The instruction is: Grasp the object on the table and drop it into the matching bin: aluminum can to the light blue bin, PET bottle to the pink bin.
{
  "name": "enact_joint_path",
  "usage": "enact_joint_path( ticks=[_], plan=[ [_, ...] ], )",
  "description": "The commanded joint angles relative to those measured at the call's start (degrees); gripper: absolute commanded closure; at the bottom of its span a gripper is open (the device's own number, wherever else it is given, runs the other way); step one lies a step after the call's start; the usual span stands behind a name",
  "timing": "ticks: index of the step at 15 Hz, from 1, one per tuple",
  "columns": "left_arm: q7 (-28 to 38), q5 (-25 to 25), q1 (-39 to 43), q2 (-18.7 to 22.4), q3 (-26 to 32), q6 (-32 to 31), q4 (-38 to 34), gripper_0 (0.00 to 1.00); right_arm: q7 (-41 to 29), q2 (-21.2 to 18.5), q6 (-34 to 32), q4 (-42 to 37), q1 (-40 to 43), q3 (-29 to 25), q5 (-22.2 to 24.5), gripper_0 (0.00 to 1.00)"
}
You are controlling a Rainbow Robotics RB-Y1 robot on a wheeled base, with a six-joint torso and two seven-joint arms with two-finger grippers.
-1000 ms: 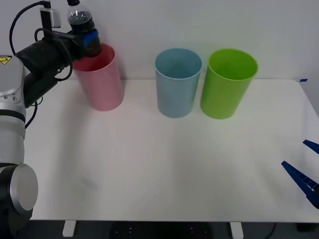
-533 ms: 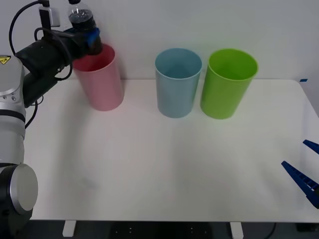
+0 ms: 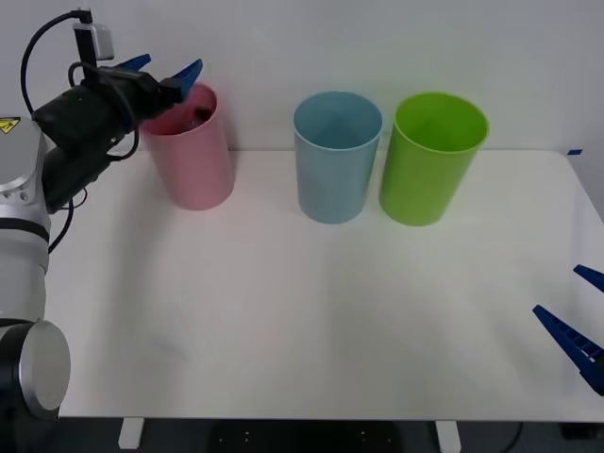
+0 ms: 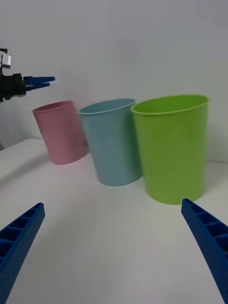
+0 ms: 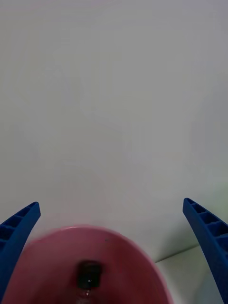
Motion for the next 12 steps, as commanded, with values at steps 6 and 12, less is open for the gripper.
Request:
enact_joint_path(
  ticks=[6,12],
  plan=[
    [-2.37,10.69,7.75,1.79,-1.38,-2.03,-6.55,0.0,0.0,0.0,0.0,0.0,0.0,0.0,0.0,0.0],
    [-3.43,18.78,16.37,4.43,-1.73,-4.58,-13.41,0.0,0.0,0.0,0.0,0.0,0.0,0.0,0.0,0.0]
  ],
)
